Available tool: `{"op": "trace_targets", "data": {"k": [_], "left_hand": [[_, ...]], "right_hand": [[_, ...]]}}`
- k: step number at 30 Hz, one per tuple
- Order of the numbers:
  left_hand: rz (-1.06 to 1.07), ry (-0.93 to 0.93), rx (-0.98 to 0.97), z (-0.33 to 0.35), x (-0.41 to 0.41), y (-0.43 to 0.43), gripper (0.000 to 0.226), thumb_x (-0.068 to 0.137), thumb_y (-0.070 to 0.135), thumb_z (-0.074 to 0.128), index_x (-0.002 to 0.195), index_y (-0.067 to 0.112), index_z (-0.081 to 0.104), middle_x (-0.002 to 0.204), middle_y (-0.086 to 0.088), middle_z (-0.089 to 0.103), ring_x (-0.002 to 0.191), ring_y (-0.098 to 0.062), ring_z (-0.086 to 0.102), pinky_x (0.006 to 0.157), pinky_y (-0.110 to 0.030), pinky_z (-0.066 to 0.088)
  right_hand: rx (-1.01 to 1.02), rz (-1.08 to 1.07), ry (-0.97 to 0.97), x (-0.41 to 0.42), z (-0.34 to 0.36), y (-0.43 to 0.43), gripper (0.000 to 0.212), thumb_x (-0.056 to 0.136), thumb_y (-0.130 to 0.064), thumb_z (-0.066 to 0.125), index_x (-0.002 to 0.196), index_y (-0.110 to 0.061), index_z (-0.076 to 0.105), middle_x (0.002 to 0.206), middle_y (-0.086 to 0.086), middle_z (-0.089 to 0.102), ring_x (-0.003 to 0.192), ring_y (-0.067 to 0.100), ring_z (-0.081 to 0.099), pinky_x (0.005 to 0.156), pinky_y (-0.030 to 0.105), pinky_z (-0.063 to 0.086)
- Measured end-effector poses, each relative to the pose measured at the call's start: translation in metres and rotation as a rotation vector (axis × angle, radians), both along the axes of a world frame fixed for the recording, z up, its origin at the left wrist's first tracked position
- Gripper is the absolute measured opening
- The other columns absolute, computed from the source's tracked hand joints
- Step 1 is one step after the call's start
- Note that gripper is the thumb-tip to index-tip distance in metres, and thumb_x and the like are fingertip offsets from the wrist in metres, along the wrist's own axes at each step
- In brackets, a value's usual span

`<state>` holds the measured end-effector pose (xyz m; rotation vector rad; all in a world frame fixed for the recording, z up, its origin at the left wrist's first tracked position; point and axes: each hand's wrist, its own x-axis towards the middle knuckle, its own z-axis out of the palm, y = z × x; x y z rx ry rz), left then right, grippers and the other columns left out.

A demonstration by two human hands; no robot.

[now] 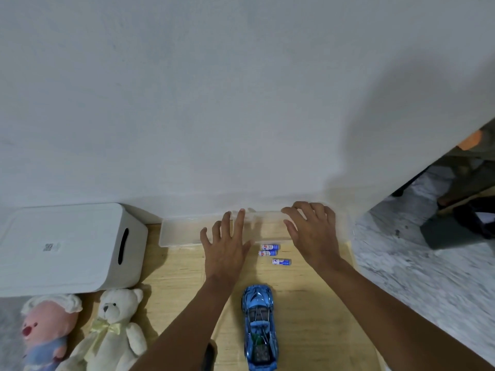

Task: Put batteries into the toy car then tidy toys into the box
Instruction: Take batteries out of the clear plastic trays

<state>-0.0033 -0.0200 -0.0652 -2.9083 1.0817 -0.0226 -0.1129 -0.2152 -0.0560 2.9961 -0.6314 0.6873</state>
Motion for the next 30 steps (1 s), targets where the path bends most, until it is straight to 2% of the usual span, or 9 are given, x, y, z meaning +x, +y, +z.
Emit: {"op": "trace_targets", "data": {"k": [2, 5, 14, 24, 27, 30], "left_hand": [[-0.02, -0.028, -0.094, 0.002, -0.002, 0.005, 0.065, 0.1, 0.053, 0.058, 0.157, 0.026, 0.041, 0.152, -0.009, 0.051, 0.127, -0.03, 0.058, 0.108, -0.059, 0.041], [-0.048, -0.059, -0.152, -0.003, -0.004, 0.012, 0.047, 0.1, 0.044, 0.063, 0.143, 0.024, 0.058, 0.145, -0.008, 0.057, 0.121, -0.031, 0.061, 0.105, -0.059, 0.043], [-0.096, -0.043, -0.141, -0.005, -0.004, 0.007, 0.024, 0.09, 0.029, 0.077, 0.114, 0.026, 0.073, 0.12, -0.002, 0.07, 0.11, -0.03, 0.066, 0.097, -0.055, 0.048], [-0.108, -0.005, -0.095, -0.005, -0.002, 0.004, 0.02, 0.086, 0.027, 0.081, 0.106, 0.025, 0.076, 0.111, 0.0, 0.073, 0.104, -0.029, 0.068, 0.097, -0.056, 0.049], [-0.115, 0.0, -0.087, -0.005, -0.004, 0.005, 0.021, 0.082, 0.024, 0.085, 0.102, 0.024, 0.077, 0.107, 0.0, 0.074, 0.101, -0.03, 0.069, 0.095, -0.057, 0.051], [-0.079, 0.029, -0.038, -0.002, -0.005, 0.002, 0.021, 0.088, 0.026, 0.079, 0.109, 0.026, 0.076, 0.114, 0.001, 0.074, 0.108, -0.03, 0.067, 0.1, -0.058, 0.046]], "right_hand": [[0.042, 0.032, -0.001, -0.003, -0.001, 0.002, 0.024, 0.089, -0.027, 0.073, 0.112, -0.029, 0.067, 0.113, -0.007, 0.064, 0.103, 0.025, 0.057, 0.097, 0.045, 0.04], [0.126, 0.062, 0.041, -0.012, -0.004, 0.008, 0.027, 0.084, -0.025, 0.079, 0.108, -0.029, 0.068, 0.105, -0.01, 0.067, 0.099, 0.022, 0.06, 0.103, 0.045, 0.038], [0.262, 0.116, 0.189, -0.022, -0.008, 0.012, 0.029, 0.079, -0.014, 0.083, 0.103, -0.027, 0.073, 0.103, -0.012, 0.071, 0.088, 0.019, 0.065, 0.104, 0.04, 0.033], [0.311, 0.083, 0.289, -0.015, -0.007, 0.012, 0.025, 0.075, -0.011, 0.084, 0.094, -0.026, 0.079, 0.094, -0.01, 0.075, 0.083, 0.02, 0.068, 0.103, 0.036, 0.031], [0.297, 0.068, 0.338, -0.013, -0.005, 0.013, 0.023, 0.08, -0.012, 0.08, 0.097, -0.026, 0.078, 0.094, -0.01, 0.074, 0.086, 0.021, 0.069, 0.106, 0.038, 0.034], [0.265, 0.061, 0.39, -0.01, -0.003, 0.013, 0.023, 0.086, -0.014, 0.073, 0.106, -0.026, 0.076, 0.102, -0.009, 0.073, 0.093, 0.022, 0.069, 0.11, 0.039, 0.031]]}}
